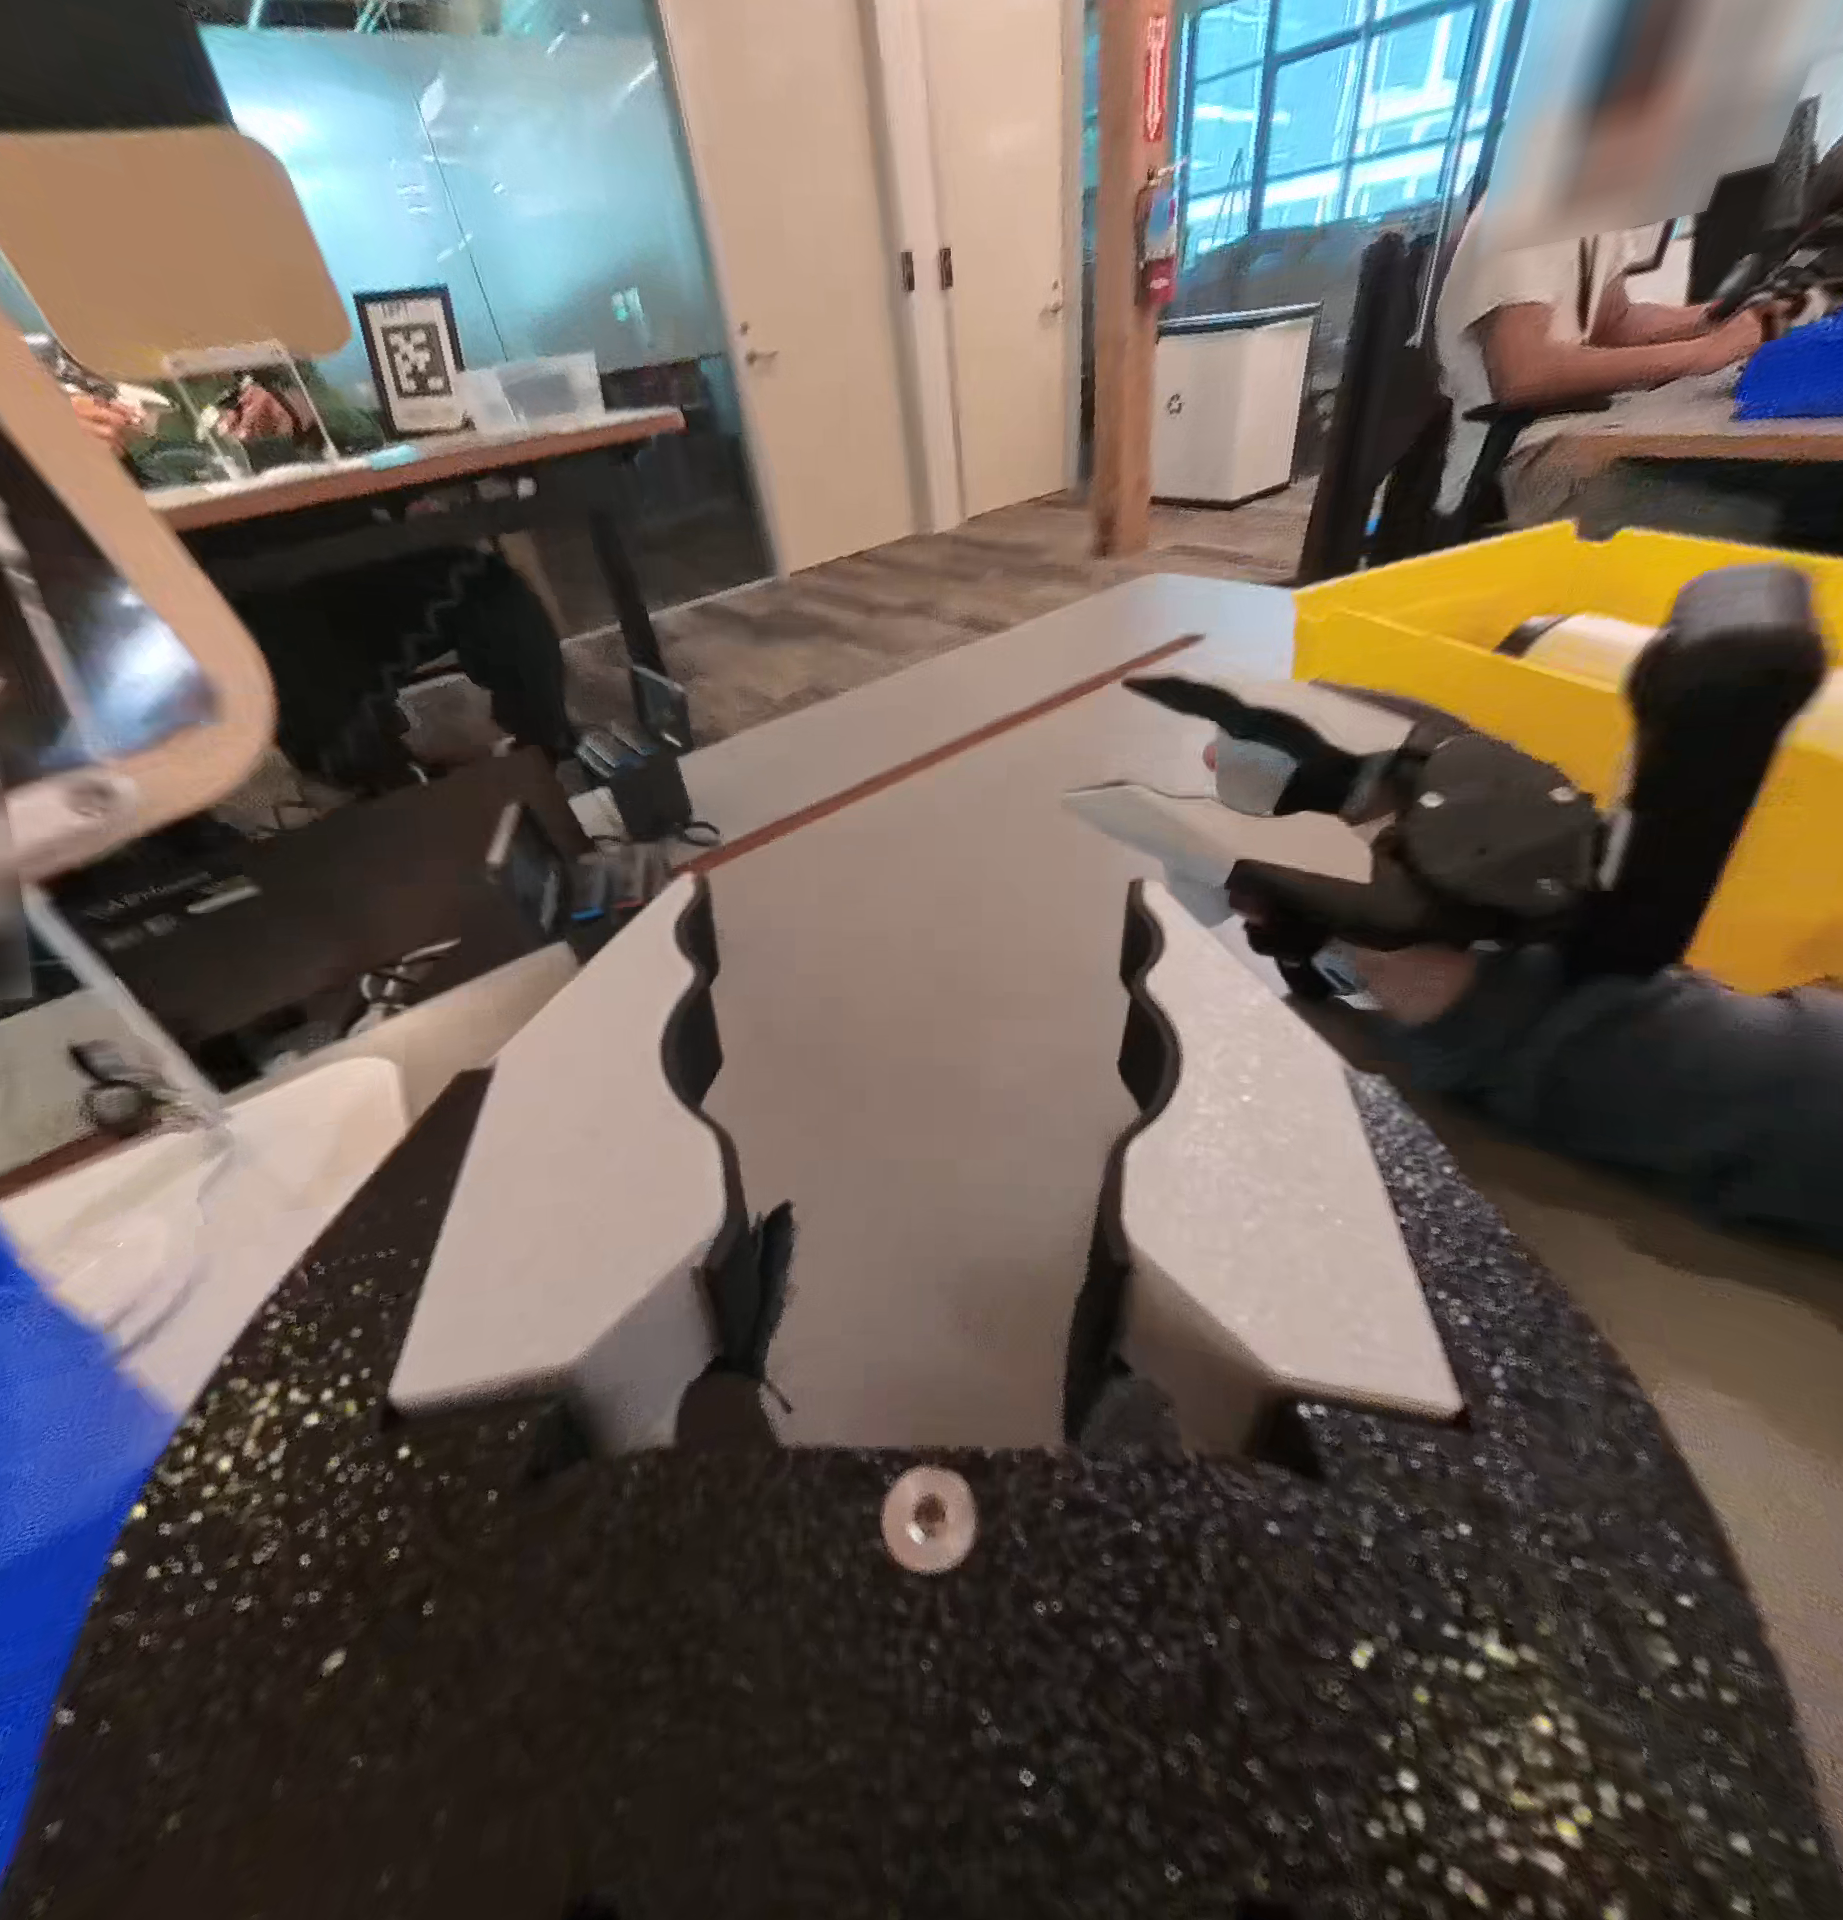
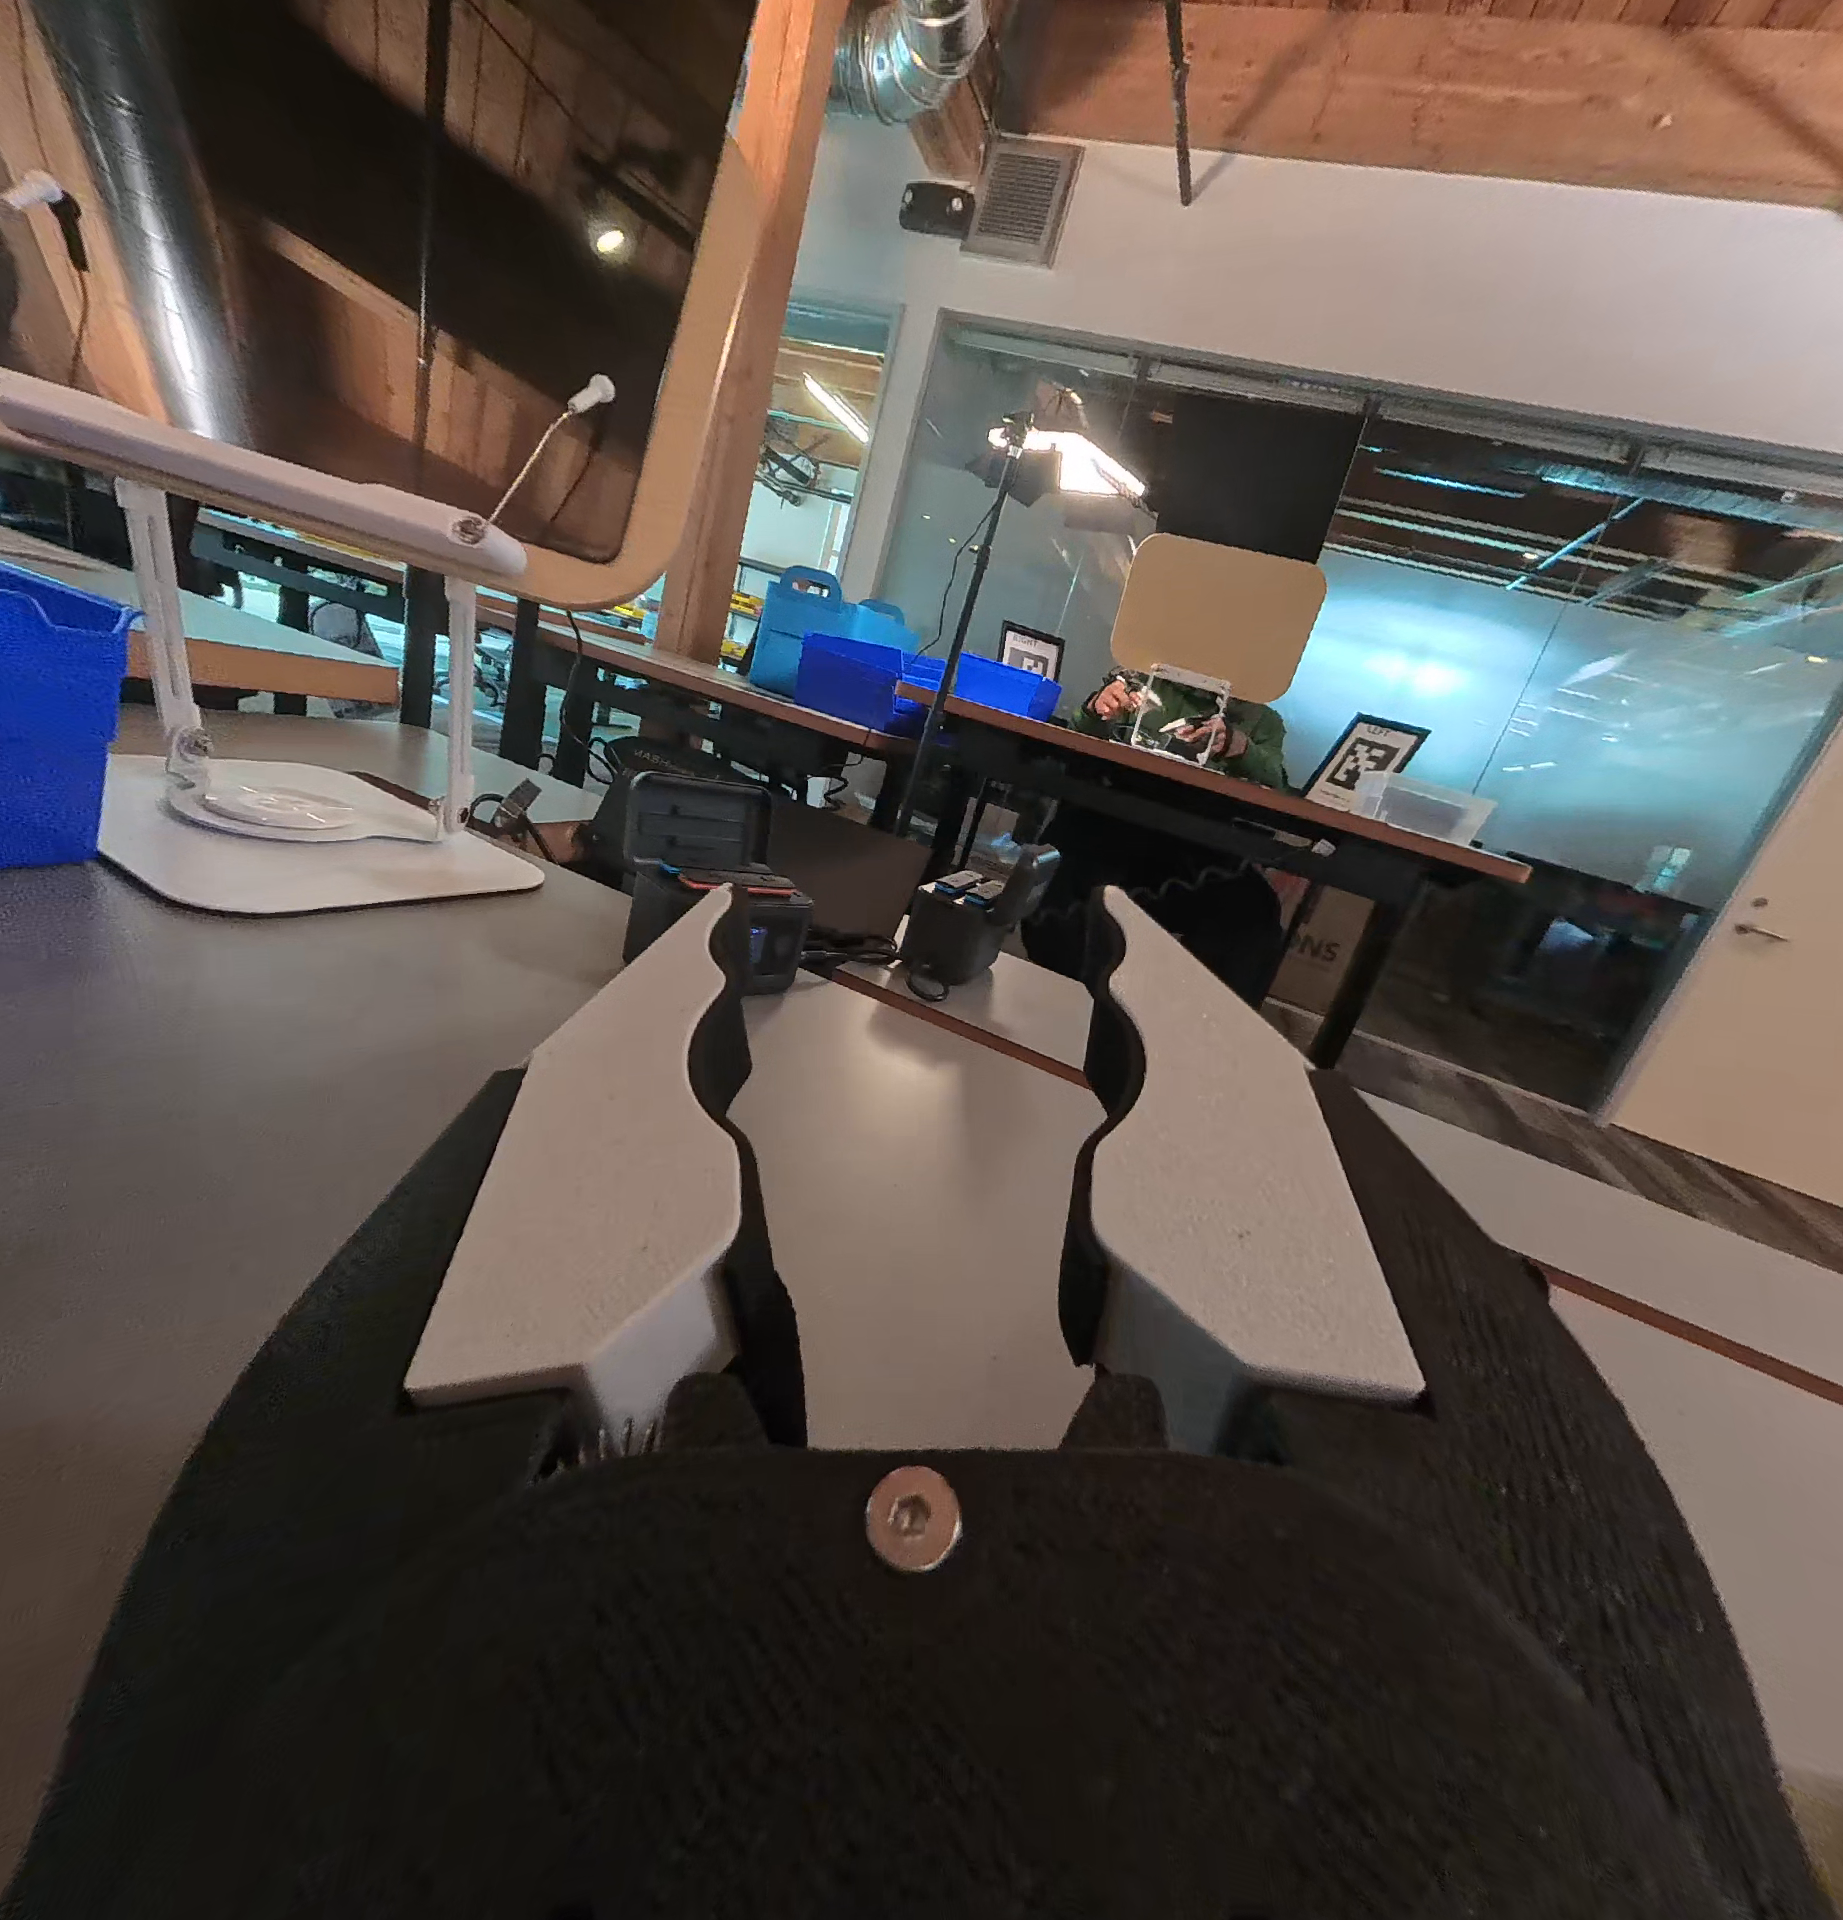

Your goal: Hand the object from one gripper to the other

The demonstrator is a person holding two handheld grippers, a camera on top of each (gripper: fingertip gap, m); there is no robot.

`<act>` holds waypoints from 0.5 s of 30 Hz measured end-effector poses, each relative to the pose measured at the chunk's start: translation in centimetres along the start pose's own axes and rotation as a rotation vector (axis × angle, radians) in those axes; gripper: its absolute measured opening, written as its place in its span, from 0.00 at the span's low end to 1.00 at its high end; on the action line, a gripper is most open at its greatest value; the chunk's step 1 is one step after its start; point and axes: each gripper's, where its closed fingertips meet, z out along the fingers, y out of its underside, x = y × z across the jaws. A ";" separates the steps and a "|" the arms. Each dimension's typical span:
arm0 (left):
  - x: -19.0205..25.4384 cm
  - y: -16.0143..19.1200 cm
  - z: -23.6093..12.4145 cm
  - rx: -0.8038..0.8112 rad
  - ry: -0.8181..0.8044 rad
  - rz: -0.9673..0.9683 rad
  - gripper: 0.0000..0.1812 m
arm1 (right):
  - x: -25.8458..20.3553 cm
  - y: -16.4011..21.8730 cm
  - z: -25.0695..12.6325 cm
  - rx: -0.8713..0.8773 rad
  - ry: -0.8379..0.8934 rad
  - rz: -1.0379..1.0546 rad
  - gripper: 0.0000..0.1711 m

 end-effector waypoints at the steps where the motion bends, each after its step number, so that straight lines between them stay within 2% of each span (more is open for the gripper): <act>1: -0.9 -1.0 -1.7 0.000 -0.005 0.022 0.41 | 0.0 0.0 0.0 -0.001 0.000 -0.001 0.37; 3: -3.6 -1.8 -4.9 -0.034 -0.011 0.134 0.33 | -0.2 0.1 0.1 -0.004 -0.006 -0.013 0.36; 5: -7.9 -0.6 -7.9 -0.160 -0.047 0.245 0.32 | -0.6 0.1 0.3 -0.007 -0.017 -0.032 0.35; 9: -14.0 6.2 -12.5 -0.551 0.033 0.427 0.36 | -1.2 0.2 0.4 -0.012 -0.037 -0.068 0.33; 12: -15.4 11.3 -14.4 -0.765 0.129 0.477 0.37 | -1.2 0.2 0.5 -0.013 -0.039 -0.073 0.32; 15: -16.0 14.8 -15.2 -0.908 0.174 0.541 0.34 | -1.1 0.2 0.5 -0.011 -0.037 -0.068 0.31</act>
